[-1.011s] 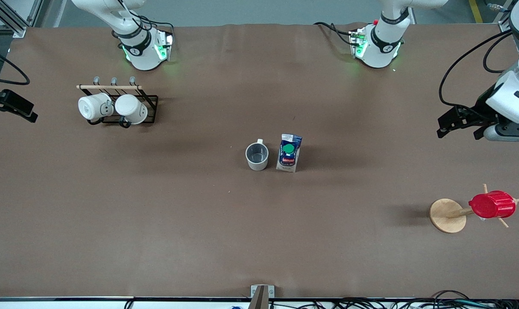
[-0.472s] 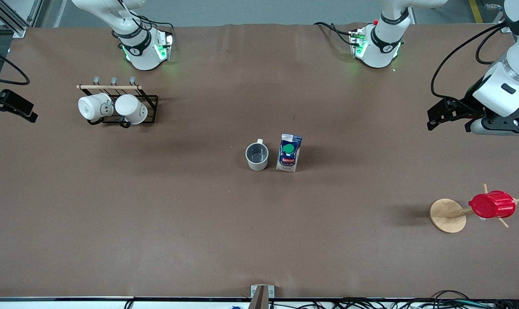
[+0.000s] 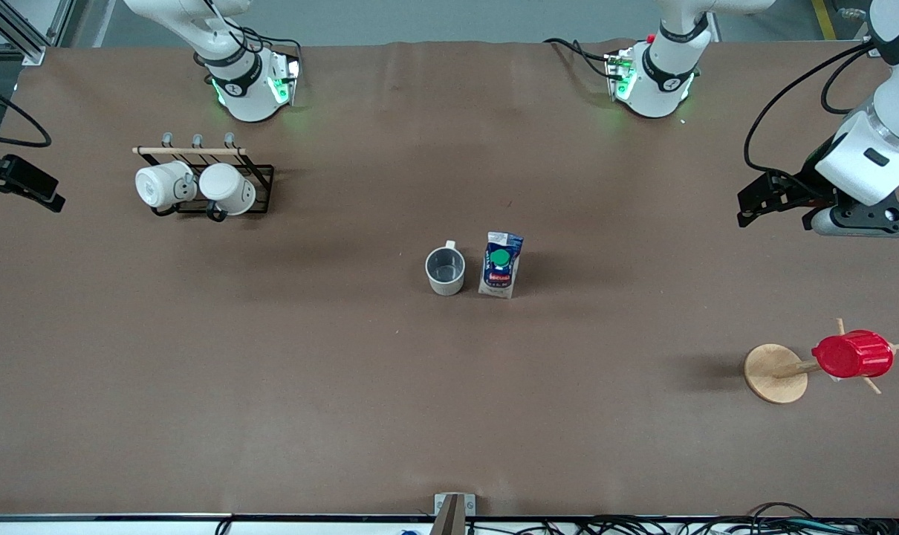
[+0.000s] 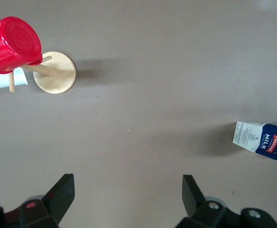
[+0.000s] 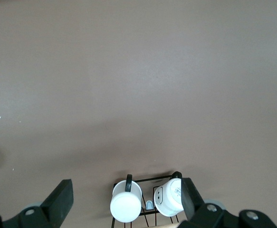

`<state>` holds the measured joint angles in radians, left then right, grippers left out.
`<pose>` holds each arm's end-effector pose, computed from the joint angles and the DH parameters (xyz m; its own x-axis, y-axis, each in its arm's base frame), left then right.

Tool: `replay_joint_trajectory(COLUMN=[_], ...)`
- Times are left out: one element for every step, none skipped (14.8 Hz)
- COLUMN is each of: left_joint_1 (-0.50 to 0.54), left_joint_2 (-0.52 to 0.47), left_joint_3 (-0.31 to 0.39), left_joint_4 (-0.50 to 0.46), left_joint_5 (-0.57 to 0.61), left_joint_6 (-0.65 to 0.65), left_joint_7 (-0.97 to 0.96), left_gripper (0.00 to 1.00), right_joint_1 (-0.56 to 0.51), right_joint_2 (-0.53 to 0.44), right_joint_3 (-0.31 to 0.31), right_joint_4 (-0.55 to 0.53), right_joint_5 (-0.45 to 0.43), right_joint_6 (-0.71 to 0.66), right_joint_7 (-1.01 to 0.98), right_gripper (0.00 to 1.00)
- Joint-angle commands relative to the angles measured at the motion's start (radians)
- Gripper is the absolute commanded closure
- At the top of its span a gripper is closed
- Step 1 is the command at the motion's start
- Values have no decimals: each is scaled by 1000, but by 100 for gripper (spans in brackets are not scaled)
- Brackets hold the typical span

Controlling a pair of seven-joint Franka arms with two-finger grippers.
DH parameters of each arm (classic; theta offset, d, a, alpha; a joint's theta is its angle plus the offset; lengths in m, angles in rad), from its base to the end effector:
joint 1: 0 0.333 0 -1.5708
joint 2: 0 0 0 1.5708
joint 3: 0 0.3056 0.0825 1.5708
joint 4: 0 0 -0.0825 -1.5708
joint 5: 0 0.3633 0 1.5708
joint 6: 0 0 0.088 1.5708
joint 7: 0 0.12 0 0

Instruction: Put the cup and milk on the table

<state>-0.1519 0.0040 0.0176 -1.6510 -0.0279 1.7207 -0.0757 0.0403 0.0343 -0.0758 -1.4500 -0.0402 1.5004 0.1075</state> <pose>0.5430 -0.0764 0.5760 0.9965 -0.0542 0.0633 -0.0563 -0.9979 0.0326 0.5371 -0.0233 0.6308 0.9892 -0.1451 0.0207 -0.1459 -0.9885 0.0406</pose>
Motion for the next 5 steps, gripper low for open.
replay_joint_trajectory(left_joint_1=[11,9,9,9,11], left_joint_2=[4,4,4,2,2], left_joint_3=[-11,-13,-13,-14,-15], left_joint_4=[11,11,10,10,10], left_joint_5=[-10,-12,-10,-10,-10], left_joint_6=[3,3,5,5,3], left_joint_7=[-13,-25,-27,-27,-24], left_gripper=[0,0,0,0,0], right_joint_1=[-14,-14,-14,-14,-16], right_joint_2=[-2,-2,-2,-2,-2], right_joint_3=[5,5,4,4,4], right_joint_4=[3,3,3,3,3], right_joint_5=[19,19,19,19,19], right_joint_6=[-9,-8,-8,-9,-9], right_joint_7=[-12,-12,-12,-12,-12], right_gripper=[0,0,0,0,0])
